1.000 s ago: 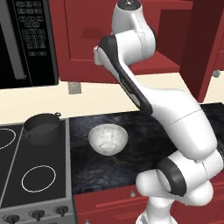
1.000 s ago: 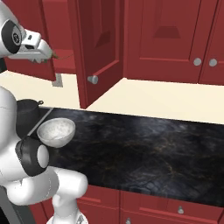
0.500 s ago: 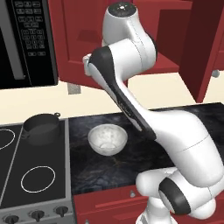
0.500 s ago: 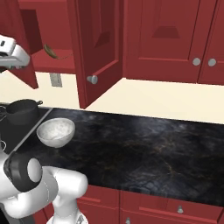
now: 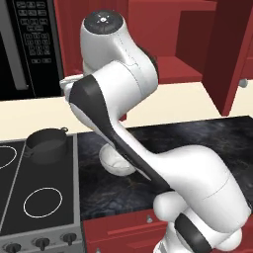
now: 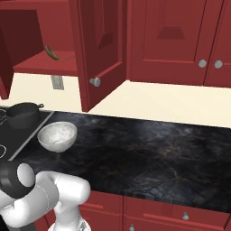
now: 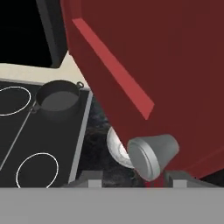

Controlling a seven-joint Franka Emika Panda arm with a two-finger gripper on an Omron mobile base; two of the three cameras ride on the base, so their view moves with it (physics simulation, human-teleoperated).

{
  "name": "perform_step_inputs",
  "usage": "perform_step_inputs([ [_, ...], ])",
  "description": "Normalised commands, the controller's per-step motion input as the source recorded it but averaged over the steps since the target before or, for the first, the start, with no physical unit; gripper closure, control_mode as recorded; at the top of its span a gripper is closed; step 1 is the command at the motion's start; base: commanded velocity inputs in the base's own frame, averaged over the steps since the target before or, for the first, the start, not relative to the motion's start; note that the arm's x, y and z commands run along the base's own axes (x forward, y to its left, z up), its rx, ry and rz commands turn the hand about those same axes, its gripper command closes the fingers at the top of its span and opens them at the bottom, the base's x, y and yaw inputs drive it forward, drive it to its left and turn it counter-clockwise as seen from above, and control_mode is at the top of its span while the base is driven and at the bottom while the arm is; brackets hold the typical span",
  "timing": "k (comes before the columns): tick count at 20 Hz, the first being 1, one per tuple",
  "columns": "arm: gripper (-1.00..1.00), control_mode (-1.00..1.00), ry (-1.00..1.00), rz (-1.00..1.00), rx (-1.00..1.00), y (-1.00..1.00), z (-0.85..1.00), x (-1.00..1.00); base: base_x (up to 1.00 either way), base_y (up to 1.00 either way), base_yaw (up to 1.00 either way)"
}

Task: Open the cabinet and move the ladle to the pot. Then close the cabinet.

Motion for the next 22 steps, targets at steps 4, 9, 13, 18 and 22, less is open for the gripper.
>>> perform_step_inputs([
  [4, -1.0, -1.0, 0.0, 0.1, 0.03, -0.42, 0.0, -0.76, 0.0, 0.0, 0.0],
  [9, -1.0, -1.0, 0.0, 0.14, 0.15, -1.0, 0.0, -0.91, 0.0, 0.0, 0.0],
  [13, -1.0, -1.0, 0.0, 0.1, 0.17, -1.0, 0.0, -0.61, 0.0, 0.0, 0.0],
  [18, -1.0, -1.0, 0.0, 0.02, 0.16, -0.92, 0.05, 0.34, 0.0, 0.0, 0.0],
  [22, -1.0, -1.0, 0.0, 0.0, 0.12, -0.57, 0.12, 0.78, 0.0, 0.0, 0.0],
])
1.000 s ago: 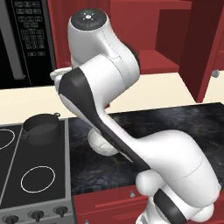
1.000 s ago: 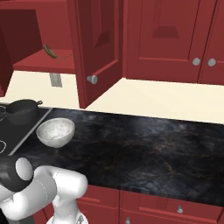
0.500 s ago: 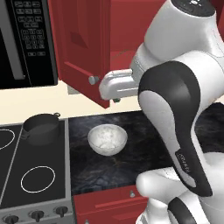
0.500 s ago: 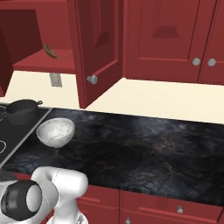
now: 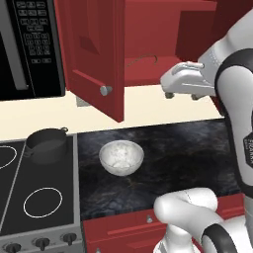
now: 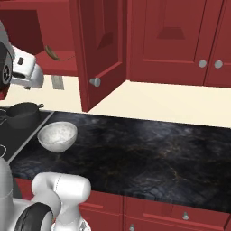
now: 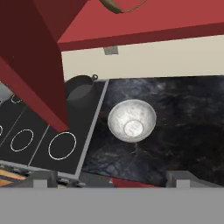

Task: Open the cabinet and move the ladle to the pot. Then close the cabinet.

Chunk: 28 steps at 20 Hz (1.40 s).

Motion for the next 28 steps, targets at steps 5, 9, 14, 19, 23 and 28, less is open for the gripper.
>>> perform_step_inputs([
  [5, -1.0, -1.0, -0.08, 0.0, 0.01, 0.12, 0.0, 0.76, 0.0, 0.0, 0.0],
  [9, -1.0, -1.0, -0.04, 0.0, 0.0, 0.42, 0.0, 0.78, 0.0, 0.0, 0.0],
  [14, -1.0, -1.0, 0.02, 0.05, 0.03, 0.58, 0.0, 0.7, 0.0, 0.0, 0.0],
  [19, -1.0, -1.0, 0.0, 0.13, 0.02, 0.63, 0.0, 0.48, 0.0, 0.0, 0.0],
  [23, -1.0, -1.0, 0.0, 0.14, 0.0, 0.59, 0.0, 0.14, 0.0, 0.0, 0.0],
  [28, -1.0, -1.0, 0.0, 0.07, 0.0, 0.51, 0.0, 0.0, 0.0, 0.0, 0.0],
])
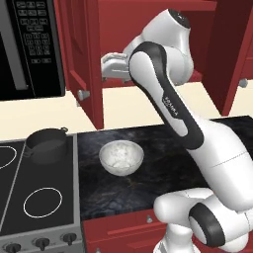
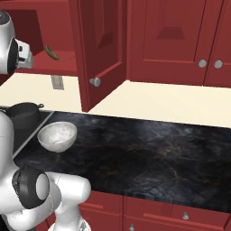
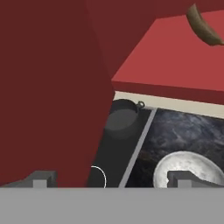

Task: Open the cabinet and move the ladle to the pot. Then close the cabinet.

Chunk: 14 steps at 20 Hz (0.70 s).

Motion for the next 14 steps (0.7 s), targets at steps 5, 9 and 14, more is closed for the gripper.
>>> perform_step_inputs([
  [5, -1.0, -1.0, -0.01, -0.17, -0.07, -0.55, 0.17, 0.12, 0.0, 0.0, 0.0],
  [9, -1.0, -1.0, 0.0, -0.36, -0.14, -1.0, 0.14, 0.17, 0.0, 0.0, 0.0],
  [14, -1.0, -1.0, -0.01, -0.33, -0.17, -0.88, 0.03, 0.25, 0.0, 0.0, 0.0],
])
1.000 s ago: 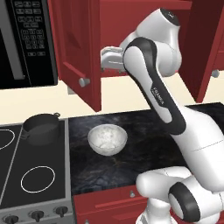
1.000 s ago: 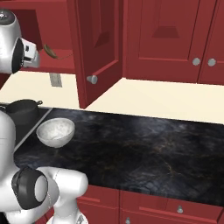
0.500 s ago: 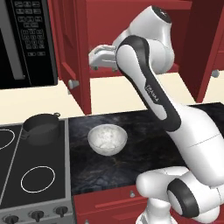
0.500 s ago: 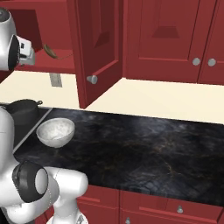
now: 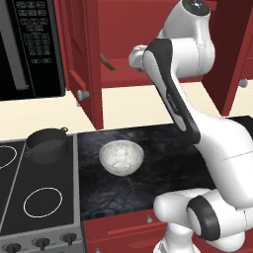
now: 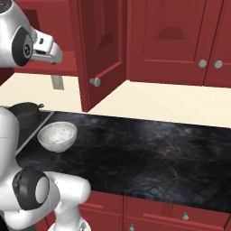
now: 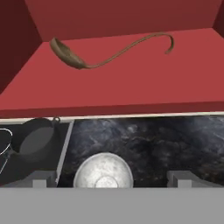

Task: Open the cabinet and move the ladle to the pot. Then close the cabinet.

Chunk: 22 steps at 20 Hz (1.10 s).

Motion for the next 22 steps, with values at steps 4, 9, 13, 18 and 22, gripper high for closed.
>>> perform_step_inputs([
  [4, -1.0, -1.0, -0.06, -0.23, -0.15, -0.61, 0.0, 0.41, 0.0, 0.0, 0.0],
  [9, -1.0, -1.0, -0.16, 0.0, -0.17, -0.23, -0.04, 0.37, 0.0, 0.0, 0.0],
  [13, -1.0, -1.0, -0.13, 0.01, -0.13, -0.36, 0.0, 0.58, 0.0, 0.0, 0.0],
  [18, -1.0, -1.0, -0.06, 0.01, -0.05, -0.38, -0.08, 0.56, 0.0, 0.0, 0.0],
  [22, -1.0, -1.0, 0.0, 0.0, 0.0, -0.28, -0.01, 0.64, 0.0, 0.0, 0.0],
])
